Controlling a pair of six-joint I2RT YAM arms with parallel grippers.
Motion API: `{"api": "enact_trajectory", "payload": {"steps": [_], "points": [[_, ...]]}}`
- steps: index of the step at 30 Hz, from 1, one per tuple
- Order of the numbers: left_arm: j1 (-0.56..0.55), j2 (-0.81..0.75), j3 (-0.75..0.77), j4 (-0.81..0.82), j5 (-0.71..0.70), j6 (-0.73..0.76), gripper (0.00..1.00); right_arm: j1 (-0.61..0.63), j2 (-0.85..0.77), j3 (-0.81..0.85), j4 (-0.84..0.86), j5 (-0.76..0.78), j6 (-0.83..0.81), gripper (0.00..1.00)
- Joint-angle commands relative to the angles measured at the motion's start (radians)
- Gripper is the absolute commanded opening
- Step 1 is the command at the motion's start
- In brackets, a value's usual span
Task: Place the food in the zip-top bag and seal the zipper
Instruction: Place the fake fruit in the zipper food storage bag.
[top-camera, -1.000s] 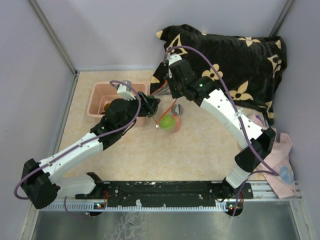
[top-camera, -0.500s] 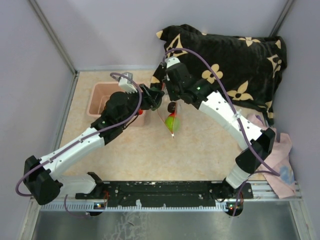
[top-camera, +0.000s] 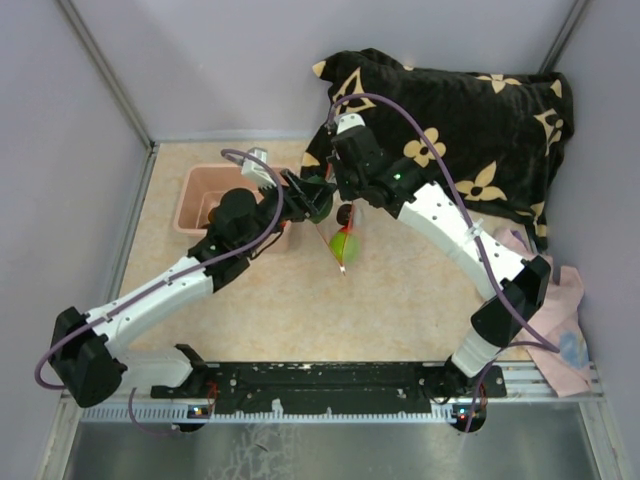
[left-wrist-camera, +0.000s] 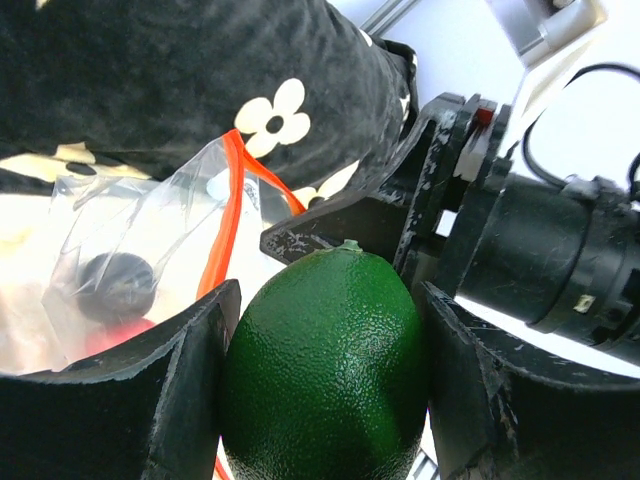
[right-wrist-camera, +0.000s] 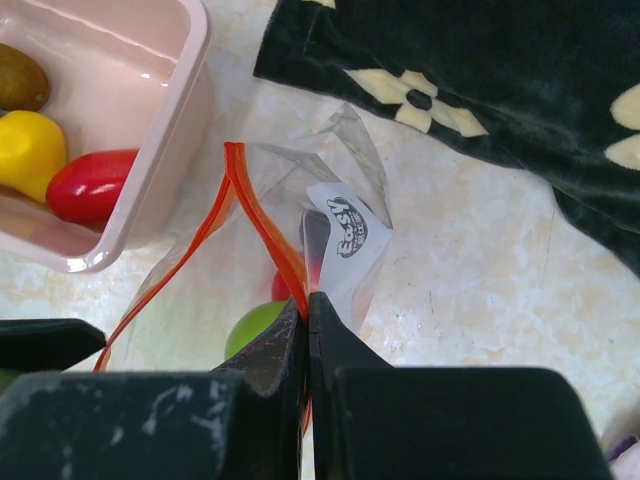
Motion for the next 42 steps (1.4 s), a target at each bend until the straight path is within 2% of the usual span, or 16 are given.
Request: {"api": "enact_trajectory", "payload": {"steps": [1, 6, 13, 25, 29, 34, 38, 42], "points": [[-0.018, 0.030, -0.047, 0.117, -0.003, 0.010, 0.34, 0.006, -0.047, 0.041, 0.050, -0.004, 0.021, 0.00], [-0.035, 0.055, -0.067, 0.147, -0.054, 0.068, 0.36, 0.005, -0.042, 0.045, 0.046, -0.016, 0.028, 0.00], [-0.048, 0.098, -0.069, 0.089, -0.186, 0.164, 0.39, 0.005, -0.039, 0.046, 0.040, -0.019, 0.026, 0.00], [-0.049, 0.130, -0.092, 0.083, -0.288, 0.209, 0.44, 0.005, -0.029, 0.058, 0.059, -0.042, 0.024, 0.00], [-0.050, 0.129, -0.075, 0.088, -0.273, 0.224, 0.56, 0.005, -0.027, 0.054, 0.072, -0.065, 0.019, 0.00], [-0.049, 0.150, -0.040, 0.061, -0.251, 0.233, 0.81, 0.005, -0.020, 0.054, 0.080, -0.075, 0.011, 0.00], [-0.049, 0.150, -0.005, 0.038, -0.223, 0.245, 0.90, 0.005, -0.017, 0.053, 0.081, -0.079, 0.009, 0.00], [-0.047, 0.129, 0.020, -0.003, -0.213, 0.254, 0.94, 0.005, -0.016, 0.050, 0.082, -0.076, 0.006, 0.00]]}}
